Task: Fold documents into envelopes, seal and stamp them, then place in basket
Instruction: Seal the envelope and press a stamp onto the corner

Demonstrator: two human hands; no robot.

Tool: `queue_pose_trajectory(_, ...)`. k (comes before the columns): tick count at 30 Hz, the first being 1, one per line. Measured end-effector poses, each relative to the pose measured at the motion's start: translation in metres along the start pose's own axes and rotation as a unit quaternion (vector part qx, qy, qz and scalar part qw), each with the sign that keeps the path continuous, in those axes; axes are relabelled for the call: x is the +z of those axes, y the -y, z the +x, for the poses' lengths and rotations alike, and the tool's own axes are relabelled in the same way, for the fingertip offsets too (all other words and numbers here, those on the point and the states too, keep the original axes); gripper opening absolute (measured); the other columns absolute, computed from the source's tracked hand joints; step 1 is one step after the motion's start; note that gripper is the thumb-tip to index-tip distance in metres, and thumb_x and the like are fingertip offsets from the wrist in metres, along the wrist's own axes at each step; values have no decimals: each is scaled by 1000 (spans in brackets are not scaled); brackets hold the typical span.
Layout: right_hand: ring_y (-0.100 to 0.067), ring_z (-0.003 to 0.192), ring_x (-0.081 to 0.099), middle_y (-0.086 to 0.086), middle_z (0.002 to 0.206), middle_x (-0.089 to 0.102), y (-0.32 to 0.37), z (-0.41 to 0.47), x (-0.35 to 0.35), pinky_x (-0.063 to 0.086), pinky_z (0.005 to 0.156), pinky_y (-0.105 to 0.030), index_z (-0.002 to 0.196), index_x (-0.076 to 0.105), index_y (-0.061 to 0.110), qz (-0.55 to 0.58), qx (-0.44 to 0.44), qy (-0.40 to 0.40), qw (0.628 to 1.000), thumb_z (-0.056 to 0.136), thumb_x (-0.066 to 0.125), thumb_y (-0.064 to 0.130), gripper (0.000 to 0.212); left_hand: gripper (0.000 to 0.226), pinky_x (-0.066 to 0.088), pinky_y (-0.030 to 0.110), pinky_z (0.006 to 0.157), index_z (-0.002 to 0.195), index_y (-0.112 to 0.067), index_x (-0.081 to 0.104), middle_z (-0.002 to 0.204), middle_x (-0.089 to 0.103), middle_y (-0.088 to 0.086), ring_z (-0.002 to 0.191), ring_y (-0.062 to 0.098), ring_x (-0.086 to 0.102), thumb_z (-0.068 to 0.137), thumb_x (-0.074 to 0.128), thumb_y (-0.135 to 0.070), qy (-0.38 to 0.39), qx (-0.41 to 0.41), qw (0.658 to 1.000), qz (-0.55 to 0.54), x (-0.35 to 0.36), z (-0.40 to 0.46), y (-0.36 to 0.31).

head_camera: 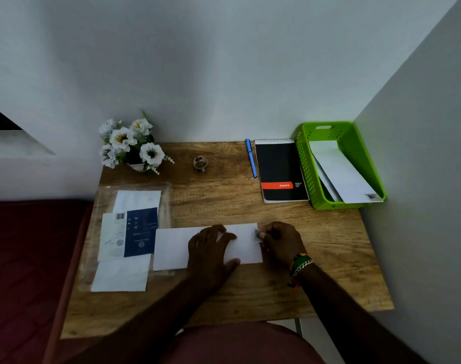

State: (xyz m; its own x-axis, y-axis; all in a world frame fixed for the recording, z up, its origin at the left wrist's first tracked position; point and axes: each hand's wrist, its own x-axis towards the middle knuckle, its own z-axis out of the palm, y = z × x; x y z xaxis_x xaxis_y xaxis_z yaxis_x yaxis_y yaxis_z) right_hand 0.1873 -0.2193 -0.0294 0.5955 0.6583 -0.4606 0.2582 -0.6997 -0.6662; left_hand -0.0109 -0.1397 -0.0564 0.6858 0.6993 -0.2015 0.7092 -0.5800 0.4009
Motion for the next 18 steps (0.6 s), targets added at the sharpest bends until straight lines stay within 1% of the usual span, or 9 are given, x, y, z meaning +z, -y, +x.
queue_pose_trajectory(1, -12, 71, 69, 5, 70, 72, -1, 1, 0, 57, 72, -30, 77, 71, 24, -5, -1, -6, 1000, 85, 75, 25, 10, 63, 24, 47, 117, 136, -41, 46, 150, 36, -6, 141, 22, 30, 80, 58, -68, -6, 1, 1000, 3, 3, -4, 0)
queue_pose_trajectory(3, -11, 76, 67, 8, 74, 71, -1, 2, 1, 52, 73, -26, 76, 71, 23, -14, -4, -14, 1000, 84, 76, 26, 9, 62, 24, 48, 116, 135, -41, 49, 148, 38, -5, 140, 23, 32, 81, 57, -68, -20, 1, 1000, 6, 6, -7, -2)
queue_pose_trajectory(5, -5, 75, 61, 12, 75, 67, 1, 2, 4, 45, 67, -19, 75, 69, 25, -33, -11, -18, 999, 84, 76, 25, 11, 60, 26, 46, 115, 135, -38, 51, 147, 41, -4, 139, 23, 34, 82, 59, -65, -39, 6, 999, -7, 6, -3, -5)
queue_pose_trajectory(6, -2, 74, 58, 13, 74, 65, 3, 1, 5, 43, 65, -16, 74, 68, 27, -46, -18, -21, 999, 84, 76, 25, 12, 59, 27, 45, 114, 135, -37, 52, 146, 42, -4, 138, 22, 34, 83, 61, -63, -47, 10, 999, -16, 5, -1, -8)
queue_pose_trajectory(7, -1, 73, 57, 14, 74, 64, 4, 0, 7, 44, 66, -16, 74, 68, 27, -55, -26, -25, 998, 84, 75, 24, 13, 58, 28, 43, 113, 136, -36, 52, 146, 42, -4, 138, 21, 34, 84, 62, -60, -51, 15, 998, -27, 4, 2, -11)
queue_pose_trajectory(10, -6, 78, 62, 12, 76, 66, 10, 3, 9, 48, 77, -22, 74, 69, 26, -63, -40, -23, 997, 84, 75, 19, 13, 54, 33, 37, 109, 137, -32, 52, 144, 44, -4, 134, 18, 37, 88, 64, -52, -31, 29, 998, -54, 2, 12, -19)
queue_pose_trajectory(12, -8, 81, 65, 10, 78, 69, 14, 8, 9, 52, 81, -25, 74, 70, 27, -69, -48, -14, 996, 83, 75, 17, 14, 53, 35, 34, 106, 138, -30, 52, 142, 47, -3, 130, 17, 40, 90, 63, -49, -10, 36, 998, -58, 3, 17, -22)
queue_pose_trajectory(15, -11, 84, 66, 6, 82, 72, 18, 14, 9, 55, 84, -29, 77, 72, 25, -85, -45, -5, 995, 83, 76, 18, 10, 53, 35, 36, 104, 137, -29, 54, 140, 50, -3, 127, 18, 43, 90, 62, -50, -3, 35, 998, -53, 7, 20, -21)
queue_pose_trajectory(18, -12, 84, 66, 6, 81, 72, 17, 17, 9, 55, 85, -30, 75, 71, 26, -88, -42, -1, 995, 82, 77, 19, 11, 53, 32, 36, 106, 139, -30, 52, 142, 47, -4, 129, 17, 40, 92, 60, -52, 5, 29, 999, -42, 8, 21, -21)
